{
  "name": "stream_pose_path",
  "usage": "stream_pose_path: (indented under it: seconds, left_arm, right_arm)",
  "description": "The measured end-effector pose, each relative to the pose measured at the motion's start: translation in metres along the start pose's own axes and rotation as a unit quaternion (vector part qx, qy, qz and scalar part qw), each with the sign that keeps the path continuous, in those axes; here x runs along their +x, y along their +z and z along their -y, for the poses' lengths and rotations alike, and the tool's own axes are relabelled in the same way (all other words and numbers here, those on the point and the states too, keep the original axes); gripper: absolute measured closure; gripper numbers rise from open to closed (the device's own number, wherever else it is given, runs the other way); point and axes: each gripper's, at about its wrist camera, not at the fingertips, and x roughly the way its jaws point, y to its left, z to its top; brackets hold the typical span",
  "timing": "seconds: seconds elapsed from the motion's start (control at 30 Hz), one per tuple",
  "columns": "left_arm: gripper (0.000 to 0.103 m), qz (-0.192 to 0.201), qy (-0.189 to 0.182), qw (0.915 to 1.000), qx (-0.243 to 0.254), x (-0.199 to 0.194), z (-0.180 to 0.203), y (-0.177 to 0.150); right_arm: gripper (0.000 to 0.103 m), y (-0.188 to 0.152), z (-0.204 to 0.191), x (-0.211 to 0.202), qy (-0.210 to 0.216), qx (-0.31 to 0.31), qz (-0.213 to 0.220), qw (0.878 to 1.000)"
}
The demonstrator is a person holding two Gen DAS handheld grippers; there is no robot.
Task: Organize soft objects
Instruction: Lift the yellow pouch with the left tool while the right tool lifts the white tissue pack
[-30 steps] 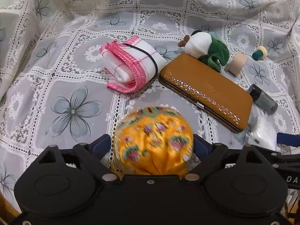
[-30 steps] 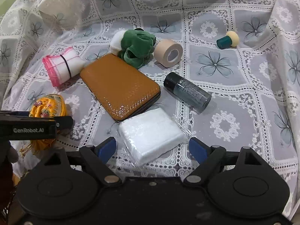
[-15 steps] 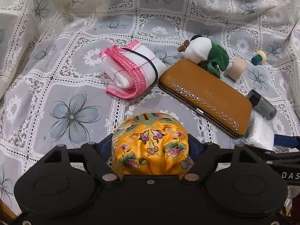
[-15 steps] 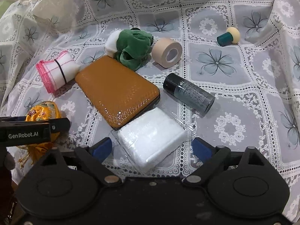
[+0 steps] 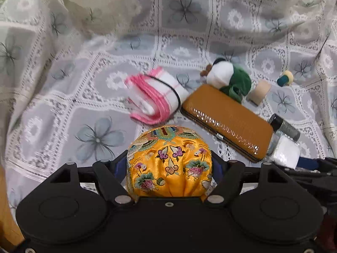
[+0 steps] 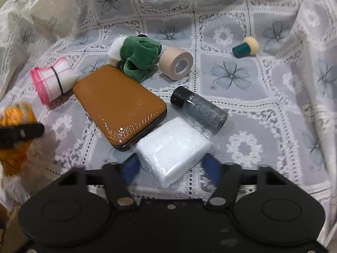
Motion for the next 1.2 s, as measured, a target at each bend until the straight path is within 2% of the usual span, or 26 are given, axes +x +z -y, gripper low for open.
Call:
stream_pose_path:
  seconds: [0.03,0.07,0.27,0.67,1.2]
  left_arm:
    - [0.033,0.005,0.002,1.0,0.001,-0.004,0.0,0.001]
    - [0.033,0.009,0.005,0.9999,0.001,-0.008,-0.001,0.002]
    - [0.033,0.045,0.025,0.9986,0.014,-0.039,-0.001,0.01]
    - [0.033,0.114,0.049,0.992,0.025,-0.105,-0.009,0.014]
    - [0.033,0.173,0.049,0.9836,0.017,-0.187,-0.017,-0.013]
  right_arm:
    - [0.049,-0.001,0.002,-0.003,0.004,0.004,-0.002,1.0]
    - [0.052,-0.002,0.004,-0.005,0.007,0.009,-0.003,1.0]
    - [0.052,-0.007,0.011,-0.032,-0.005,0.017,0.012,1.0]
    - [0.052,-0.019,0.014,-0.096,0.004,0.026,0.061,0.998]
    - [0.052,-0.064,0.02,-0.196,0.03,0.039,0.139,0.989]
